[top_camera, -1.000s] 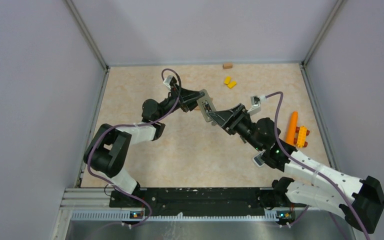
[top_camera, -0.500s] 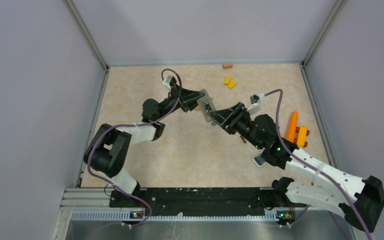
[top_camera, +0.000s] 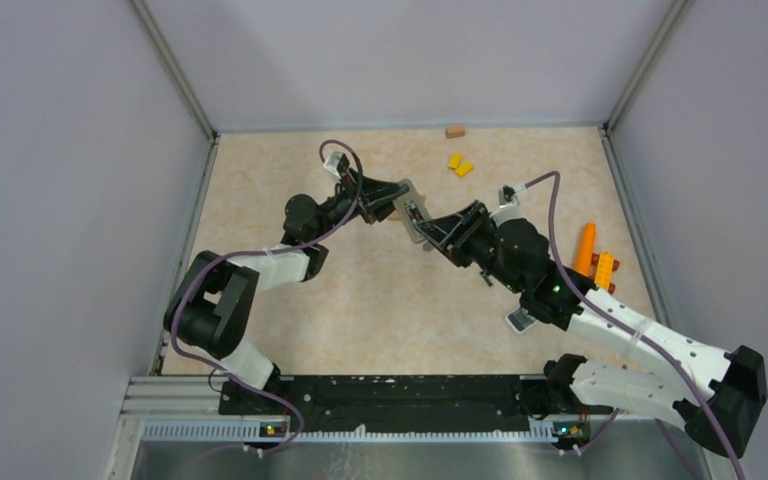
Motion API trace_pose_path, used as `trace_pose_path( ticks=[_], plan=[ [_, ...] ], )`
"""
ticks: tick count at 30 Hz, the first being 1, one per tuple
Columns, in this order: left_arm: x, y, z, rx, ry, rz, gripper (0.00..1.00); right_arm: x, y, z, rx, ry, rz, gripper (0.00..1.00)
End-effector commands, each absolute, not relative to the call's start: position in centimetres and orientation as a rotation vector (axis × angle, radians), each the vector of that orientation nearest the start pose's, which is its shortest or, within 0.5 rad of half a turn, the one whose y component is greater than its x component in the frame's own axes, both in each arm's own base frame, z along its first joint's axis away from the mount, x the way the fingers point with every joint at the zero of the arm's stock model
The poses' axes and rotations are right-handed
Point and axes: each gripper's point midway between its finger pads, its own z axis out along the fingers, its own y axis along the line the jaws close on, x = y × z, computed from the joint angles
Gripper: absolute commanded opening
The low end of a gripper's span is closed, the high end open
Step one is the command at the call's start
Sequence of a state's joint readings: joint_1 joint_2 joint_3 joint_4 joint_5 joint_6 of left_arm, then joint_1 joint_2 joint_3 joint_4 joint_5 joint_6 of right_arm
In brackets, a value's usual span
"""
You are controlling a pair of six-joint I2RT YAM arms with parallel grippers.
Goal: Load the batteries into the remote control
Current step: Load the battery into the remote control.
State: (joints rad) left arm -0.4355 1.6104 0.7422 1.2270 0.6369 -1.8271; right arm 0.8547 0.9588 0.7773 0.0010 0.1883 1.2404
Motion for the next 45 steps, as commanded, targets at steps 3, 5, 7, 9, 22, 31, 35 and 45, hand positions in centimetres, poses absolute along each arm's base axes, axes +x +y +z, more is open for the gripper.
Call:
trace_pose_path(
  ticks=[3,5,7,9,22,31,35,45],
  plan=[
    [27.3,-29.2,36.3,-0.174,1.508,-2.298,0.01,24.7,26.9,23.8,0.587,2.031,1.087,0.42],
    [27.3,-29.2,36.4,-0.178,1.511,-2.305,0.01,24.9,27.0,23.5,0.558,2.040,1.064,0.42],
    [27.3,-29.2,36.5,-0.180,1.508,-2.310,0.01,25.0,27.0,22.8,0.553,2.066,1.025,0.42],
    [27.3,-29.2,36.7,-0.177,1.505,-2.313,0.01,25.2,27.0,22.3,0.548,2.082,0.998,0.42],
    [27.3,-29.4,36.0,-0.149,1.540,-2.249,0.01,25.5,27.1,19.8,0.537,2.217,0.836,0.41],
    [27.8,-29.1,35.6,-0.167,1.544,-2.238,0.01,24.9,26.6,23.0,0.482,2.104,0.957,0.48],
    [28.1,-29.0,35.5,-0.176,1.543,-2.232,0.01,24.4,26.1,24.5,0.467,2.068,1.003,0.52],
    [28.5,-28.6,35.4,-0.193,1.543,-2.219,0.01,22.8,26.6,27.5,0.371,1.979,1.174,0.65]
  ],
)
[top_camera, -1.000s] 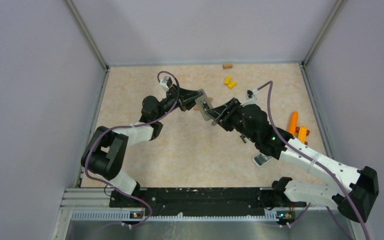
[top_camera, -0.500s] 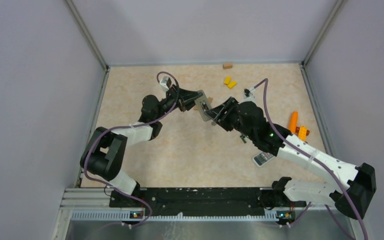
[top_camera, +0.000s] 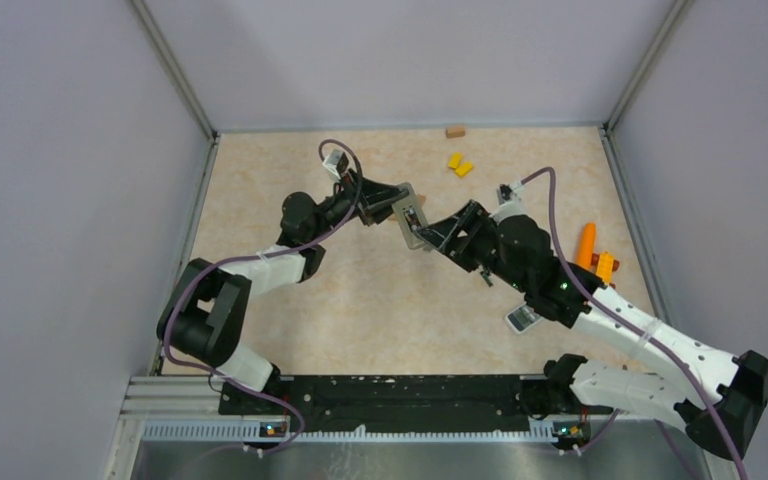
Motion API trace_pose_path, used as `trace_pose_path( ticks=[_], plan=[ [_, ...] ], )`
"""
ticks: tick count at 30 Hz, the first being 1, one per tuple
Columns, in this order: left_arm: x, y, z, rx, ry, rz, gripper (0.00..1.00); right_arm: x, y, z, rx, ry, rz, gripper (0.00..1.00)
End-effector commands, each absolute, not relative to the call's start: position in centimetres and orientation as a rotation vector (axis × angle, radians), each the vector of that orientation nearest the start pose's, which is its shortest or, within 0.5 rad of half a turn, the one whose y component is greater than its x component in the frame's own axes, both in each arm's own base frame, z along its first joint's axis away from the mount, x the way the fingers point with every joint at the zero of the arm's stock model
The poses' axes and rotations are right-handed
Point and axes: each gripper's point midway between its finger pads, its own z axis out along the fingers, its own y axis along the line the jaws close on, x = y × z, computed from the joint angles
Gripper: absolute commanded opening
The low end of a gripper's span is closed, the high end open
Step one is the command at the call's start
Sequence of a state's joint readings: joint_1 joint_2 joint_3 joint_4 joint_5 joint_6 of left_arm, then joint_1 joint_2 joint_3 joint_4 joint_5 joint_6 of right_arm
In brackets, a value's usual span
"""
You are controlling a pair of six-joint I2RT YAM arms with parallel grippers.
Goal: Load the batteries into the remote control
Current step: Load the battery into the remote control.
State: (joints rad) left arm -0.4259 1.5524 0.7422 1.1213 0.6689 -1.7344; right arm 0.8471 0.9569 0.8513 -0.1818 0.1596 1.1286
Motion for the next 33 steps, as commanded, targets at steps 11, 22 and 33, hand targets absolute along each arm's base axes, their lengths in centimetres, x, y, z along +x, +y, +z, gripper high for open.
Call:
trace_pose_path(
  ticks=[11,22,33],
  plan=[
    [28.8,-28.5,35.2,-0.202,1.546,-2.214,0.01,22.0,27.9,29.2,0.288,1.901,1.319,0.58],
    [28.9,-28.3,35.1,-0.208,1.549,-2.215,0.01,21.6,28.1,31.0,0.277,1.764,1.440,0.60],
    [28.8,-28.2,35.1,-0.210,1.548,-2.217,0.01,22.2,29.1,30.9,0.273,1.768,1.457,0.68]
  ],
)
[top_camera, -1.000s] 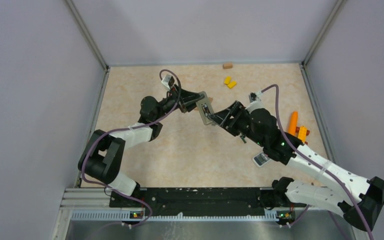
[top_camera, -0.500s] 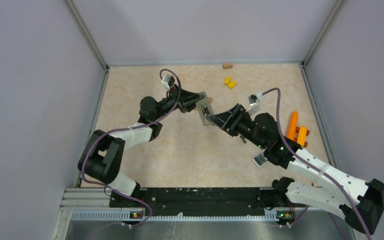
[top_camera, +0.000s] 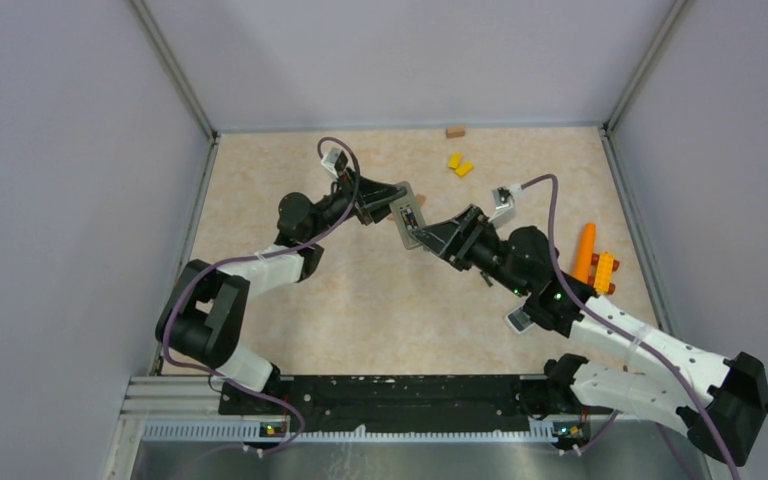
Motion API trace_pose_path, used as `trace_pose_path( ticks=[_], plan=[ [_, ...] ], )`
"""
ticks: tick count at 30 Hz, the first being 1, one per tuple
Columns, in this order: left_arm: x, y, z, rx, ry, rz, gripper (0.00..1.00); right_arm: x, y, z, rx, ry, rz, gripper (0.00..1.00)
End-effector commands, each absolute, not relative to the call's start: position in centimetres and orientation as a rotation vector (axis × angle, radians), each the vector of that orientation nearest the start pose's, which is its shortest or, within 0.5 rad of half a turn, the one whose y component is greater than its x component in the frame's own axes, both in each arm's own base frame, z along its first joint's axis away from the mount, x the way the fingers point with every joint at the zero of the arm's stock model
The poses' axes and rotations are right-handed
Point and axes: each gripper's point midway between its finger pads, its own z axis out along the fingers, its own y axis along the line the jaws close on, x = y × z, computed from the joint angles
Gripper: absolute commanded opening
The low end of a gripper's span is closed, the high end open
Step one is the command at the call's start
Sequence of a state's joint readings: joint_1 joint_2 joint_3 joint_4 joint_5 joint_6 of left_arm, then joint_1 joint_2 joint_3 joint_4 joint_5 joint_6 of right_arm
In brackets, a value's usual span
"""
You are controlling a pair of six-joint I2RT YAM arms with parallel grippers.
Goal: Load the batteries into the remote control
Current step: Load the battery into the remote control.
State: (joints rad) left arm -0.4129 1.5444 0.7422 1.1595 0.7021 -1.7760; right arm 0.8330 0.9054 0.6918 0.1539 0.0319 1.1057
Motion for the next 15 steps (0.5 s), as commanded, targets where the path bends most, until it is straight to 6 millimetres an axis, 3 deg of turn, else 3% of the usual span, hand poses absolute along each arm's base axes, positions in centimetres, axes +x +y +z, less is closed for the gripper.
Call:
trace_pose_path(
  ticks=[1,15],
  plan=[
    [28.8,-28.2,35.1,-0.207,1.550,-2.218,0.01,22.3,29.1,30.8,0.279,1.772,1.456,0.68],
    [28.6,-28.2,35.1,-0.203,1.549,-2.218,0.01,23.1,29.4,29.4,0.376,1.806,1.478,0.67]
  ],
)
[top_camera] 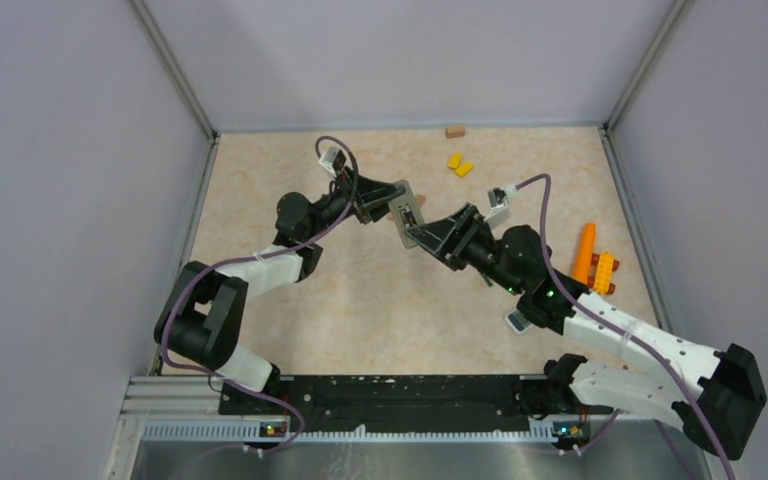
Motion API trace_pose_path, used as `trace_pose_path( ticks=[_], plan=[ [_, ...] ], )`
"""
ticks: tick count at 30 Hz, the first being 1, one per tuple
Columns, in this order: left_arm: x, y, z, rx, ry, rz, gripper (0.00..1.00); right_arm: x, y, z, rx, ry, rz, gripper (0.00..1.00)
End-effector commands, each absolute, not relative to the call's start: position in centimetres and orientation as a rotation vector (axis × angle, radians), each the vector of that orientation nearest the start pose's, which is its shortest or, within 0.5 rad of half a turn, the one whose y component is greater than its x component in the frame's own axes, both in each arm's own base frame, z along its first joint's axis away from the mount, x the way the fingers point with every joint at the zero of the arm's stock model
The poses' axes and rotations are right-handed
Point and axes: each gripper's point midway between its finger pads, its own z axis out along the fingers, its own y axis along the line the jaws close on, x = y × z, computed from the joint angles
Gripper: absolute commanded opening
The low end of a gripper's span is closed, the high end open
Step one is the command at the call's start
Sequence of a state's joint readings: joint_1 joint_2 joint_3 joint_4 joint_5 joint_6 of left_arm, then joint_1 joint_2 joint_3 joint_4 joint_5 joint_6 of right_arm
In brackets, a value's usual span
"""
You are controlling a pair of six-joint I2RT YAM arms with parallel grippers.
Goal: Load the batteries into the remote control
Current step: Load the battery into the remote control.
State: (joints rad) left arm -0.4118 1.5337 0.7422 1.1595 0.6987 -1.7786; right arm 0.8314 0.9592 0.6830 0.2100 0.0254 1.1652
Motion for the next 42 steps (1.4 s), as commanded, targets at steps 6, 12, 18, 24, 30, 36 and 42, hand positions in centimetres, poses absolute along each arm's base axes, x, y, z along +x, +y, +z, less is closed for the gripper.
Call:
trace_pose_path(
  ticks=[6,12,18,24,30,36,42],
  plan=[
    [28.4,-28.2,35.3,-0.191,1.544,-2.221,0.01,23.5,29.5,27.9,0.437,1.880,1.463,0.64],
    [27.9,-28.1,35.8,-0.143,1.520,-2.219,0.01,23.6,30.4,26.0,0.489,2.001,1.462,0.56],
    [27.1,-27.9,36.3,-0.052,1.482,-2.184,0.00,23.5,30.8,24.0,0.572,2.088,1.473,0.51],
    [25.8,-27.6,37.1,0.072,1.419,-2.138,0.00,23.2,30.8,22.3,0.674,2.120,1.526,0.50],
    [24.3,-27.3,37.9,0.178,1.354,-2.113,0.00,23.0,30.9,21.0,0.749,2.135,1.585,0.50],
    [23.8,-27.1,38.0,0.211,1.326,-2.093,0.00,22.6,31.4,20.1,0.793,2.167,1.643,0.50],
    [24.2,-27.0,38.3,0.226,1.289,-2.037,0.00,22.0,31.2,19.2,0.861,2.213,1.640,0.54]
  ],
)
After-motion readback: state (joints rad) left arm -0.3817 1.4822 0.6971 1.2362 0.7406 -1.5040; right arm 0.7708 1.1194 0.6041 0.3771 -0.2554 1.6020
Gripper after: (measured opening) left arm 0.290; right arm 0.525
